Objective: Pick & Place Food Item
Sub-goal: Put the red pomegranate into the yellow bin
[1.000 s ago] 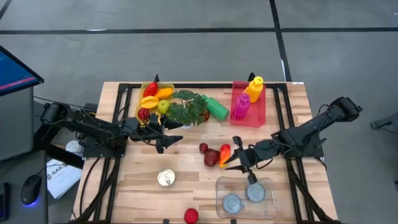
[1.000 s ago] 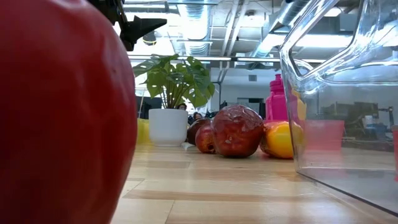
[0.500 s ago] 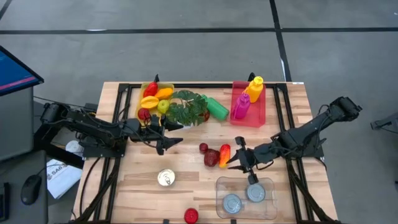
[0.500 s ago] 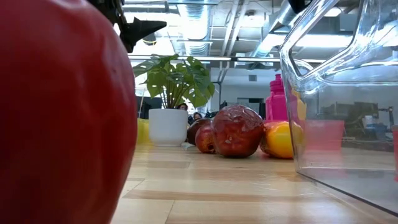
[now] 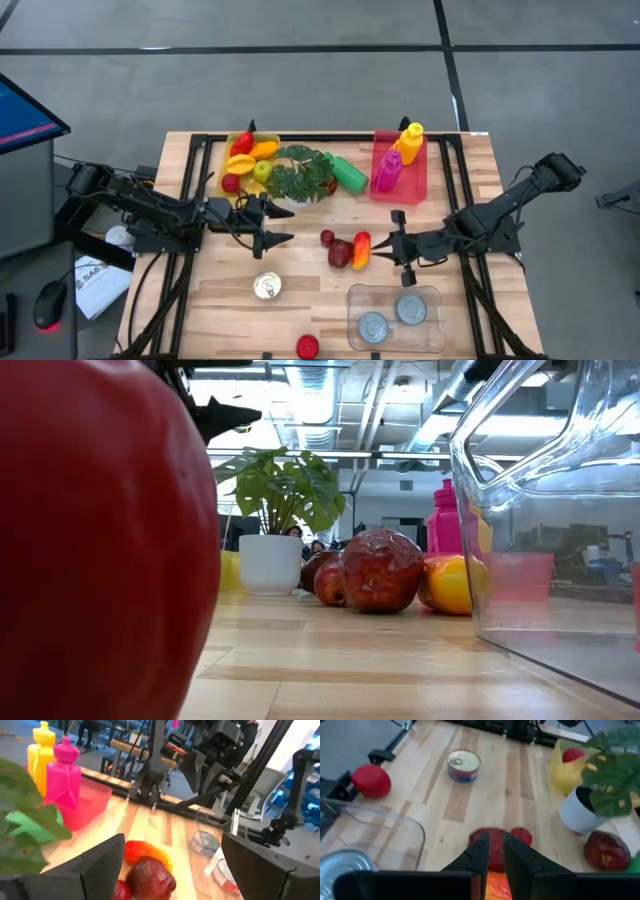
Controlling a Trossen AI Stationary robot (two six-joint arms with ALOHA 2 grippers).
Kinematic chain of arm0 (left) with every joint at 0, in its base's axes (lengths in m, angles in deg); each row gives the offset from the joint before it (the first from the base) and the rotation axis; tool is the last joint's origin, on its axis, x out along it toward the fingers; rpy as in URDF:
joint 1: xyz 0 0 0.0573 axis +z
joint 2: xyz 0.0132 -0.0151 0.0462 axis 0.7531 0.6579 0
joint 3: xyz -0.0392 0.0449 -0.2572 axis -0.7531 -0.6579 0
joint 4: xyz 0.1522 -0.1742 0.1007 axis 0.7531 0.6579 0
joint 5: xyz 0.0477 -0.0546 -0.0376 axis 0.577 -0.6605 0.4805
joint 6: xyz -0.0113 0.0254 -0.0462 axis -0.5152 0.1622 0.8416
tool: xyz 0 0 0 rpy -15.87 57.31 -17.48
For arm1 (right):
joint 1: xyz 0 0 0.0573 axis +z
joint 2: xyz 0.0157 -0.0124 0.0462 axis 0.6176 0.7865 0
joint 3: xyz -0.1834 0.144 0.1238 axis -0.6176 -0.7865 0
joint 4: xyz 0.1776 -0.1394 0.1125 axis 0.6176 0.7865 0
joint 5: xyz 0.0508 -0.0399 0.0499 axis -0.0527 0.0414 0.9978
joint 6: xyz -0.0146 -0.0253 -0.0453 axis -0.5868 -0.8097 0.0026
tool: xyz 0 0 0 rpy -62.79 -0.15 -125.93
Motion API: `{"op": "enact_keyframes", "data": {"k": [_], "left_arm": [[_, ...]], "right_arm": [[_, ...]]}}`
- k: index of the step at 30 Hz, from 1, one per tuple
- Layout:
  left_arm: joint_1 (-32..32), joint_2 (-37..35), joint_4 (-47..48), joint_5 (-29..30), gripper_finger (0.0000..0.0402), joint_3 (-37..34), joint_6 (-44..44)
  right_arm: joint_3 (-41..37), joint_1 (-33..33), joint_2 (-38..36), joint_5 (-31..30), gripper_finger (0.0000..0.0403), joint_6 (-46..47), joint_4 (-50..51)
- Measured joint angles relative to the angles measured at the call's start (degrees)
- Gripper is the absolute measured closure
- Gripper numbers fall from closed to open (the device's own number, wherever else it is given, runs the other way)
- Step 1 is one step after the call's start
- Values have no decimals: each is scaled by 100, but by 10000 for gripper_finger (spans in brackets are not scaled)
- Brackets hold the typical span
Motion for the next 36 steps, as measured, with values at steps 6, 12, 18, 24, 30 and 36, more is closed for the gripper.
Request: {"op": "enact_keyframes", "data": {"k": [6,12,18,24,30,36], "left_arm": [[0,68,107,47,80,0,-2],[0,603,98,92,80,2,-394],[2,1521,-145,603,80,-2,-488],[9,2449,-1111,677,80,-2,-1241],[11,3289,-2200,676,80,-2,-1753],[11,3868,-2652,672,80,65,-1755]], "right_arm": [[-915,-2,-557,-111,383,35,-1153],[-1771,46,-1016,-111,401,-51,-2441],[-2503,42,-1285,-113,397,-113,-3543],[-2915,40,-1335,-110,399,-113,-4238],[-2923,38,-1313,-110,398,42,-4262],[-2923,46,-1313,-109,399,31,-4258]]}}
